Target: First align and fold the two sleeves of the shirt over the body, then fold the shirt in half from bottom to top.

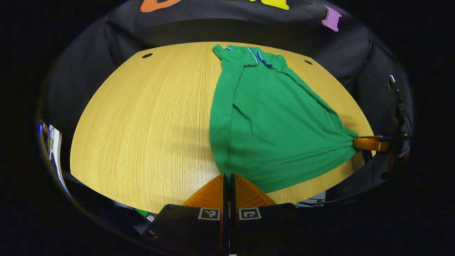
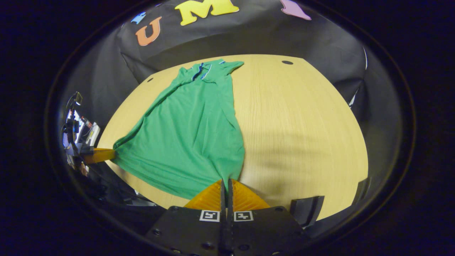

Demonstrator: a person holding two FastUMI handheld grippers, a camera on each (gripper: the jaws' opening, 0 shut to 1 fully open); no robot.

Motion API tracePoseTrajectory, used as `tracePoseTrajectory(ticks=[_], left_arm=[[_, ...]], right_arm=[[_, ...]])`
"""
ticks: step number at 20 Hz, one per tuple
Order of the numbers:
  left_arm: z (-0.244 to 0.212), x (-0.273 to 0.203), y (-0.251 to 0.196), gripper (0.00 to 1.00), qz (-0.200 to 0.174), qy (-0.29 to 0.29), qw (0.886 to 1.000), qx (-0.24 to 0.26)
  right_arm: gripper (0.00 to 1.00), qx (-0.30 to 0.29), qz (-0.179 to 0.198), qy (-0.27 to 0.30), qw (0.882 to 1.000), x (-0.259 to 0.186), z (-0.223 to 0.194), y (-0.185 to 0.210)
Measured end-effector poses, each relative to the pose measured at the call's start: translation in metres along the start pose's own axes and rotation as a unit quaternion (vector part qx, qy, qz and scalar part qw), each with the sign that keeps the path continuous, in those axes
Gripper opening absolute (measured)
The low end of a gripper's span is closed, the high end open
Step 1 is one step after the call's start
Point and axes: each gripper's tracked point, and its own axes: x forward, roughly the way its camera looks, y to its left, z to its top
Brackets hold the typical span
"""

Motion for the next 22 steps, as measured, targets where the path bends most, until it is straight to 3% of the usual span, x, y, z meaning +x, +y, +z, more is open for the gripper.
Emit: tracePoseTrajectory(ticks=[5, 9, 22], left_arm=[[0.034, -0.007, -0.007, 0.06, -0.009, -0.043, 0.999, -0.002], [0.089, -0.020, -0.014, 0.06, -0.021, -0.080, 0.997, -0.010], [0.259, -0.027, -0.012, 0.06, -0.063, -0.200, 0.977, 0.024]], right_arm=[[0.00, 0.008, 0.015, -0.042, 0.999, -0.022, 0.039, 0.001], [0.00, 0.024, 0.018, -0.077, 0.997, -0.037, 0.086, 0.003], [0.00, 0.023, -0.023, -0.164, 0.986, -0.061, 0.246, 0.006]])
